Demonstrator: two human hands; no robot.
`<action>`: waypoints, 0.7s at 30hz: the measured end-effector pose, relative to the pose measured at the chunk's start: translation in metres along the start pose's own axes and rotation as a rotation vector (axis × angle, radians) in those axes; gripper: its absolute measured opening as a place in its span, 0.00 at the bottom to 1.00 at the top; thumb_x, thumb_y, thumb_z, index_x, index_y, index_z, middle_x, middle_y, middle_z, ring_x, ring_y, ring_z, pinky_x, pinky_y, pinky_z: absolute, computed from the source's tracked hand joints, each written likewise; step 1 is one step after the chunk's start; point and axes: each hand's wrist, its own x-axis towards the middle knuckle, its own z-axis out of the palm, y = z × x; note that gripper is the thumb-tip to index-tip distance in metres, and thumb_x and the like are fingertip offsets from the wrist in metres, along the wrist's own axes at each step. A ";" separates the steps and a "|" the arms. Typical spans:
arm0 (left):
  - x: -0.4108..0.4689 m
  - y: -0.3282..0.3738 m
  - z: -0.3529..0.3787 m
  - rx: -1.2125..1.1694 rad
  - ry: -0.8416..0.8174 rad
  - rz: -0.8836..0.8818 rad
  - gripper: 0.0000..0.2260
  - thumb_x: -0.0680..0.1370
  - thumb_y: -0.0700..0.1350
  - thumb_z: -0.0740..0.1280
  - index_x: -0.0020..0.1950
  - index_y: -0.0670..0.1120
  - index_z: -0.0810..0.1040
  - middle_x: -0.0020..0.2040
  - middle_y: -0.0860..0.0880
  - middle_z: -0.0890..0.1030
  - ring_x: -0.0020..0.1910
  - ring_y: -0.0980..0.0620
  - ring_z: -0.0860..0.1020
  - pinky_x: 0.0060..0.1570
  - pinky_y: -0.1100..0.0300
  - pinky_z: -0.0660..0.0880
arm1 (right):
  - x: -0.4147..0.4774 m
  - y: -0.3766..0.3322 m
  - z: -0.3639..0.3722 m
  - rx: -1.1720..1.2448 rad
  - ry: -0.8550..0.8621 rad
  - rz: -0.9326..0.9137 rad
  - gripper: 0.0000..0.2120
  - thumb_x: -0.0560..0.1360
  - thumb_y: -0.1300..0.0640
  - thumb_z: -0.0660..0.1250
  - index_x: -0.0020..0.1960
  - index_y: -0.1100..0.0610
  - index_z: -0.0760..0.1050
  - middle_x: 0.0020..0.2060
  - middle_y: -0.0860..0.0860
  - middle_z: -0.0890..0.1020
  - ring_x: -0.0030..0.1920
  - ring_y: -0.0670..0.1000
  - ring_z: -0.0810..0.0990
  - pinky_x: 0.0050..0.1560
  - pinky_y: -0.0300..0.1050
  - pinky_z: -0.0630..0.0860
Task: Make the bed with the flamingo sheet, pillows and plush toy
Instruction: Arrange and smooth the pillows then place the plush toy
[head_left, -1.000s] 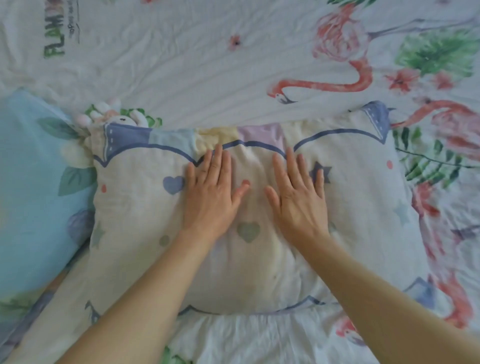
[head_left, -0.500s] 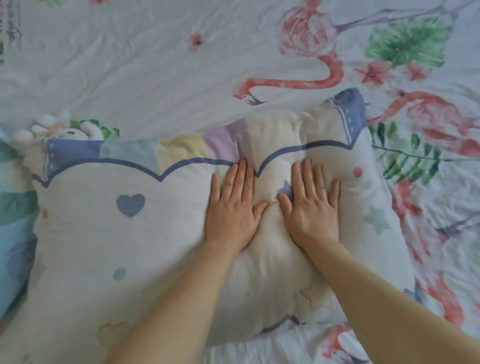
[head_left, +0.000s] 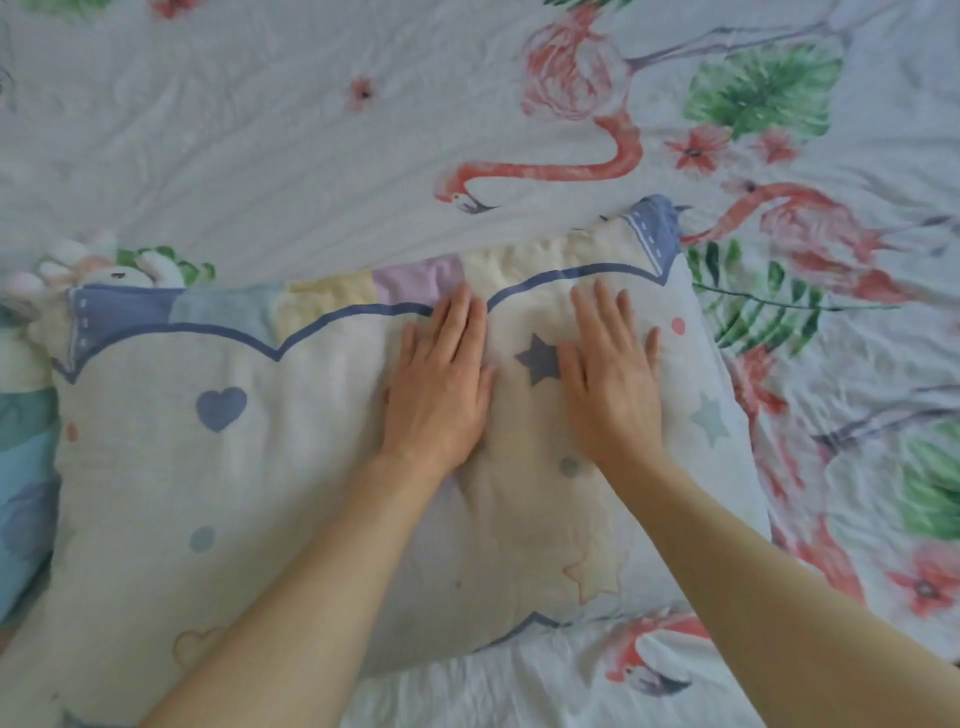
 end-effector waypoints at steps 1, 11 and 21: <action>0.004 0.006 -0.008 -0.062 0.060 0.036 0.25 0.79 0.42 0.54 0.76 0.40 0.57 0.77 0.43 0.57 0.76 0.44 0.56 0.71 0.41 0.60 | -0.001 -0.003 -0.007 0.067 0.080 0.016 0.26 0.81 0.50 0.50 0.78 0.53 0.52 0.77 0.49 0.53 0.77 0.49 0.45 0.75 0.52 0.38; 0.015 0.055 0.017 0.125 0.075 0.076 0.30 0.78 0.54 0.55 0.77 0.42 0.56 0.78 0.44 0.55 0.77 0.45 0.55 0.73 0.42 0.53 | -0.021 0.059 -0.012 -0.180 0.093 0.076 0.33 0.78 0.41 0.43 0.78 0.56 0.43 0.77 0.53 0.45 0.77 0.53 0.43 0.75 0.62 0.44; 0.020 0.049 0.068 0.241 -0.074 0.054 0.32 0.78 0.59 0.50 0.78 0.43 0.52 0.78 0.44 0.54 0.77 0.46 0.53 0.73 0.41 0.51 | -0.018 0.091 0.031 -0.286 -0.117 0.151 0.33 0.76 0.37 0.35 0.77 0.49 0.36 0.77 0.48 0.40 0.76 0.48 0.36 0.74 0.59 0.38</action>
